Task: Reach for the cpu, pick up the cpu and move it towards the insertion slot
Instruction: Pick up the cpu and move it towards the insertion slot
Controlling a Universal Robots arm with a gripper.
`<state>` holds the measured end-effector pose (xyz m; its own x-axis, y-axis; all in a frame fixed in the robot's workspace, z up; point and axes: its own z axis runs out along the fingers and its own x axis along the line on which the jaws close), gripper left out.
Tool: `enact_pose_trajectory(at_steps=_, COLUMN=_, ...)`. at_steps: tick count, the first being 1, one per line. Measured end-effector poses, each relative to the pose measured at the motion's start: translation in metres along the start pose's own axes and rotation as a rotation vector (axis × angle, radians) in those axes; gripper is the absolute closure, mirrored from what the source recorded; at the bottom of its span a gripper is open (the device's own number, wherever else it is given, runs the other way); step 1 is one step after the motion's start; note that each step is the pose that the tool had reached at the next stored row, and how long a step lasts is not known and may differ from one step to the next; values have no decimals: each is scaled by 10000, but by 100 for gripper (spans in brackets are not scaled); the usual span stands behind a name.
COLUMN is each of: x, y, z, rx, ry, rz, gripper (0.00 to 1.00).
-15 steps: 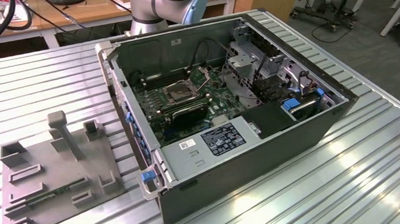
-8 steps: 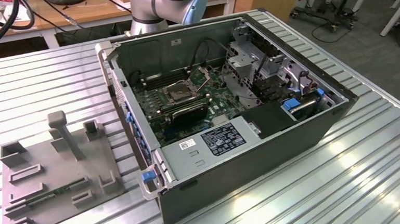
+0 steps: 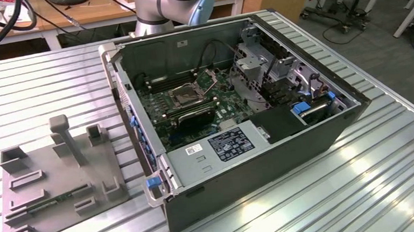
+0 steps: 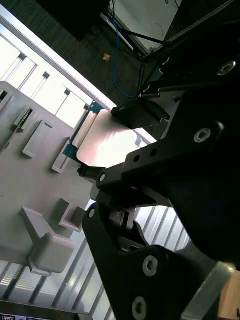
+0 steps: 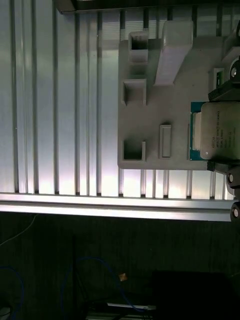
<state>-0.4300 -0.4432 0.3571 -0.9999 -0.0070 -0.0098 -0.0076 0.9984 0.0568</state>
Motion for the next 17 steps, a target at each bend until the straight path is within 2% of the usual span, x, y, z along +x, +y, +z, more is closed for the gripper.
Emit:
enact_pose_trajectory(at_steps=10, x=-101, y=-1, z=1, rx=0, ry=-1, rz=1, gripper=46)
enact_pose_trajectory(at_steps=17, x=-133, y=-1, z=2, rx=-1, ry=-1, rz=1, gripper=46)
